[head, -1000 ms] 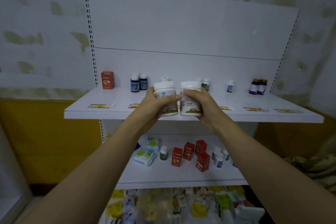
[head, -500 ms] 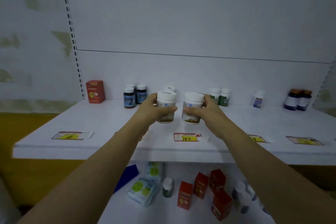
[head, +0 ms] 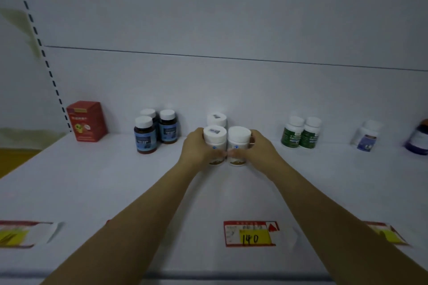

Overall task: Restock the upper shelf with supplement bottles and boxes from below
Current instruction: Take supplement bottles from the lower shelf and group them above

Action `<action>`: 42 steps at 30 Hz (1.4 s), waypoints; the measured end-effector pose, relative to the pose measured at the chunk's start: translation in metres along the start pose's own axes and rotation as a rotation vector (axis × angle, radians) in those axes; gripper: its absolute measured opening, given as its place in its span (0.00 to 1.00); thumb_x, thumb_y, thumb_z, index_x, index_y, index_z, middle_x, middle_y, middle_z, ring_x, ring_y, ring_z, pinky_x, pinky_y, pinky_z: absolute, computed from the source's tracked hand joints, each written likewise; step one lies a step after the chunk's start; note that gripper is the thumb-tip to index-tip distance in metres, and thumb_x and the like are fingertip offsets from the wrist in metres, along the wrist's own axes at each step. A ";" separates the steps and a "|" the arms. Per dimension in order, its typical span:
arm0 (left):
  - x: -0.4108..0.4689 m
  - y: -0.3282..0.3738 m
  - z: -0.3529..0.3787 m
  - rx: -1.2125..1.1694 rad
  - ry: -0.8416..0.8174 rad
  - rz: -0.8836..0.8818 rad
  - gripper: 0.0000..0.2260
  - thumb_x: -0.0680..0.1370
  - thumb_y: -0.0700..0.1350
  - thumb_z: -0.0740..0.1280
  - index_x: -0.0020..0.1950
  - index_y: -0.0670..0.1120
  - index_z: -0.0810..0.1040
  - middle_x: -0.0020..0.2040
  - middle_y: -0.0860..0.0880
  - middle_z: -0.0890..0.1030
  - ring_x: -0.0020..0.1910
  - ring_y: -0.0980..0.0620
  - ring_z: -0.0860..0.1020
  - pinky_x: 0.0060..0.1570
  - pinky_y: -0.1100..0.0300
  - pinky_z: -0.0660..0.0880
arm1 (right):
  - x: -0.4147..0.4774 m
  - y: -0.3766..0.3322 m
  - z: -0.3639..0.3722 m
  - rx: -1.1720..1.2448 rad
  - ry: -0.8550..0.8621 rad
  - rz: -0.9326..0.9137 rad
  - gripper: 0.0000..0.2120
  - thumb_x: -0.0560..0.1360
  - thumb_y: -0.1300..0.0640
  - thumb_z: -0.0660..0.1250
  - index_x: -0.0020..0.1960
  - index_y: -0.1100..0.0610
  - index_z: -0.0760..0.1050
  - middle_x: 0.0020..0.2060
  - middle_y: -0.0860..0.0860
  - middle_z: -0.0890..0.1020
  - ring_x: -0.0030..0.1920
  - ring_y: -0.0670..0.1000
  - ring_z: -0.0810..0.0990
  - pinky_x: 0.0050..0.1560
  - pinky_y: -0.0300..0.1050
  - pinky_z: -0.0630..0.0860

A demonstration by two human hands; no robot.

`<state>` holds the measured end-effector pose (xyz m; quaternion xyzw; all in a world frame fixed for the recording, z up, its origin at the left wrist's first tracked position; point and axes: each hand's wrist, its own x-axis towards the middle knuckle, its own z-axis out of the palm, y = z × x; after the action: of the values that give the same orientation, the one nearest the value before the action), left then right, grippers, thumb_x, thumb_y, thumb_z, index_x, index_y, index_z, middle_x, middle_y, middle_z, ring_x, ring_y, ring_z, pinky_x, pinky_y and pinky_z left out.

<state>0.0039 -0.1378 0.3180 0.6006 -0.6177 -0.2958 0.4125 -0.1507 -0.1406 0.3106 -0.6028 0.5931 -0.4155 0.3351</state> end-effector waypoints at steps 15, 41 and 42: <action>0.036 -0.006 0.016 0.136 -0.037 0.007 0.16 0.67 0.41 0.76 0.53 0.39 0.80 0.53 0.41 0.82 0.51 0.44 0.81 0.47 0.57 0.77 | 0.068 -0.005 0.017 -0.461 0.152 0.019 0.25 0.66 0.55 0.77 0.59 0.61 0.76 0.57 0.59 0.81 0.58 0.57 0.79 0.45 0.37 0.67; -0.004 -0.002 -0.008 0.703 -0.140 -0.110 0.20 0.73 0.51 0.70 0.59 0.41 0.72 0.63 0.40 0.70 0.60 0.40 0.72 0.57 0.51 0.74 | 0.007 -0.015 -0.017 -0.905 -0.177 0.052 0.24 0.76 0.50 0.64 0.67 0.62 0.69 0.65 0.60 0.74 0.65 0.59 0.72 0.62 0.46 0.69; -0.012 -0.001 -0.014 0.742 -0.148 -0.096 0.17 0.74 0.51 0.69 0.56 0.42 0.73 0.61 0.41 0.73 0.58 0.41 0.73 0.54 0.52 0.74 | -0.003 -0.019 -0.018 -0.934 -0.200 0.055 0.24 0.76 0.49 0.64 0.67 0.61 0.69 0.65 0.59 0.73 0.65 0.59 0.71 0.62 0.46 0.69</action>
<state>0.0151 -0.1246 0.3224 0.7146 -0.6820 -0.1135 0.1068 -0.1587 -0.1342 0.3348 -0.7102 0.6968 -0.0355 0.0946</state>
